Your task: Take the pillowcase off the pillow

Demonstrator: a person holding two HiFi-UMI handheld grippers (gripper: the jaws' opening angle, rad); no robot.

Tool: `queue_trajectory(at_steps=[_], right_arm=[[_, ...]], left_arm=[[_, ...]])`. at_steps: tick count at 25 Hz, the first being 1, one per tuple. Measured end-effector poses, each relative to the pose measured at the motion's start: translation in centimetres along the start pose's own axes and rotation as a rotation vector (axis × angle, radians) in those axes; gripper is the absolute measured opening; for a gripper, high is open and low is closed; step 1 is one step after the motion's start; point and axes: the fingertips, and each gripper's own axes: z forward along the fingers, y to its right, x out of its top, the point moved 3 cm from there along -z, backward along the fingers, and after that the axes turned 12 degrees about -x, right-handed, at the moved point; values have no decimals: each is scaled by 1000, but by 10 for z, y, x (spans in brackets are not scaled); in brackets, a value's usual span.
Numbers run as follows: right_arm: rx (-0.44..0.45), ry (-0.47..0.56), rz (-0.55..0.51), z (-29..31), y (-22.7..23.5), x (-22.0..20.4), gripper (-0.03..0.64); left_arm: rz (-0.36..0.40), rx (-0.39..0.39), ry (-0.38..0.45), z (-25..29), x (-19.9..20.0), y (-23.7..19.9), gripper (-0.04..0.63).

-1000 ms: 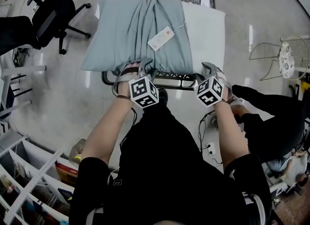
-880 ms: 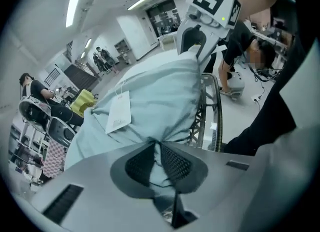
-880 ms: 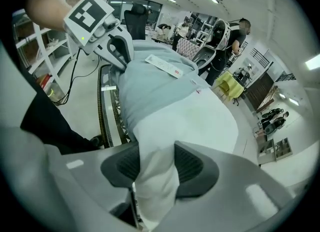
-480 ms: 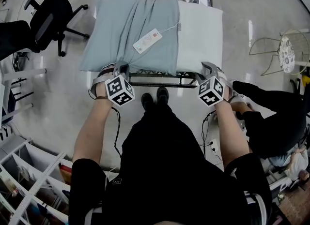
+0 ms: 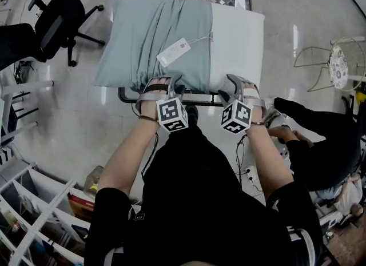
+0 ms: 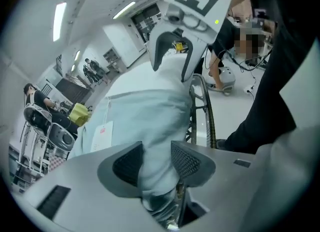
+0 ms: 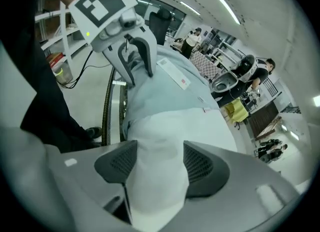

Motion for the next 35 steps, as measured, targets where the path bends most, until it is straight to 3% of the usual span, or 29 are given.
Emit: queue_trajectory(at_steps=[1,4,6,10,15,17,19,21,23,24,26,27,28,30,32,35], right_arm=[[9,1,-24,6,-5,4,302],[38,-52,-102,30,-20,3,297],[45,-76,-108,37,-22,0,219],[65,-60,-59,29,-13,-3,141],[84,-60,-2,16,-8,-9,103],[77,-76,7,12,-7,-8,100],[52,-79,-20,8,-8,1,135],[28,-46,-54,6,-13,15,222],[31,-22,-66,10,-25,25,331],[40,-33,-73,18,-32,26,367],[25,-85,-143,40,-44,20,402],[0,-103,-195,50,-44,17,388],[-18,-108,-226,54,-42,15,297],[2,-104,-184,52,-26,17,192],[45,-94,-103,41,-4,25,145],[62,-71,-78,20,29,40,125]], left_arm=[[1,5,-19,8,-2,-2,175],[9,11,-60,12,-15,-8,53],[39,1,-87,5,-26,-9,18],[50,-11,-125,-11,-62,-9,6],[24,-1,-137,-26,-90,-10,6],[-21,-3,-143,-29,-95,-12,6],[-87,8,-117,-35,-93,-16,5],[-108,24,-37,-44,-76,-16,6],[-52,20,33,-44,-50,-6,27],[-14,10,48,-38,-39,0,105],[62,-10,25,-18,-25,9,164],[95,-10,-5,-7,-22,10,172],[119,-4,-36,1,-21,9,172],[131,16,-65,7,-19,1,170],[109,33,-64,-1,-18,-11,137],[68,50,-70,-19,-22,-29,44]])
